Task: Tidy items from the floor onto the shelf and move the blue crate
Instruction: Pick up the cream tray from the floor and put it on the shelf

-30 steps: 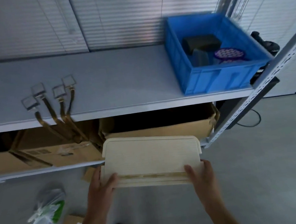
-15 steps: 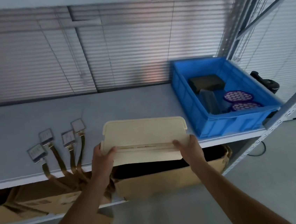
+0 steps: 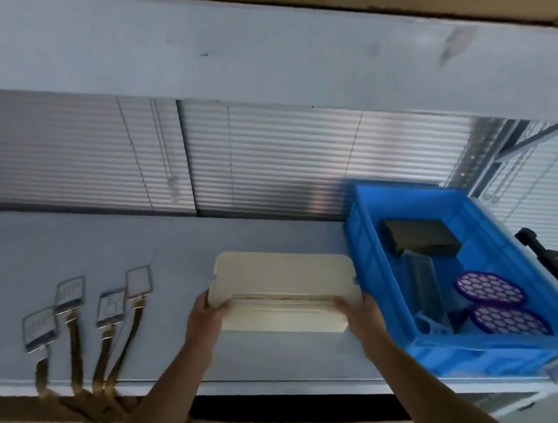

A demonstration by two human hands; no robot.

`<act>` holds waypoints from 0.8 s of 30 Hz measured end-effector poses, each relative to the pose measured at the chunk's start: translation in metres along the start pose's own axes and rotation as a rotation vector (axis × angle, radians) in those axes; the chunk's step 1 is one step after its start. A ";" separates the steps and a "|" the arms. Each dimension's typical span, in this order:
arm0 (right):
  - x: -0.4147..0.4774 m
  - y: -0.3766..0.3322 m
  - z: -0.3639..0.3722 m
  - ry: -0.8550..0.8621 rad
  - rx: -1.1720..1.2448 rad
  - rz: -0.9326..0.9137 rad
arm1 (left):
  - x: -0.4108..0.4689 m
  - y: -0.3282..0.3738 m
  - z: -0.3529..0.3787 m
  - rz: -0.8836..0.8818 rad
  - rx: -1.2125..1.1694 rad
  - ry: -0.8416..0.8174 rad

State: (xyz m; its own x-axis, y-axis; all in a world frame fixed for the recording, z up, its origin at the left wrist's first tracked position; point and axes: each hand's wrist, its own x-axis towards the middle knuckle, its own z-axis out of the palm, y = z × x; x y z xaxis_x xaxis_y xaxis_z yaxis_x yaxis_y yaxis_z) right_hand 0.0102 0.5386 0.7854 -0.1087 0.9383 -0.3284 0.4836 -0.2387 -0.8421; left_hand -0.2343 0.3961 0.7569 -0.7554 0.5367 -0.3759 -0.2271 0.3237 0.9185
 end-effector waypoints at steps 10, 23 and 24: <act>0.046 0.010 0.020 -0.139 0.291 0.174 | 0.018 -0.013 0.033 -0.016 -0.130 0.124; 0.161 -0.062 0.038 -0.115 0.174 0.168 | 0.129 0.060 0.093 0.078 -0.004 0.050; 0.169 -0.067 0.037 -0.130 0.169 0.168 | 0.137 0.063 0.097 0.086 -0.006 0.035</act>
State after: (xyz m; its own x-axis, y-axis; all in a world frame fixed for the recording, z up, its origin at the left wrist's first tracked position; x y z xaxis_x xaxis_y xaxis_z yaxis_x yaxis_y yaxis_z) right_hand -0.0724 0.7043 0.7705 -0.1556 0.8446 -0.5123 0.3535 -0.4367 -0.8273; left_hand -0.2922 0.5659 0.7516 -0.7930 0.5348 -0.2917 -0.1647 0.2728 0.9479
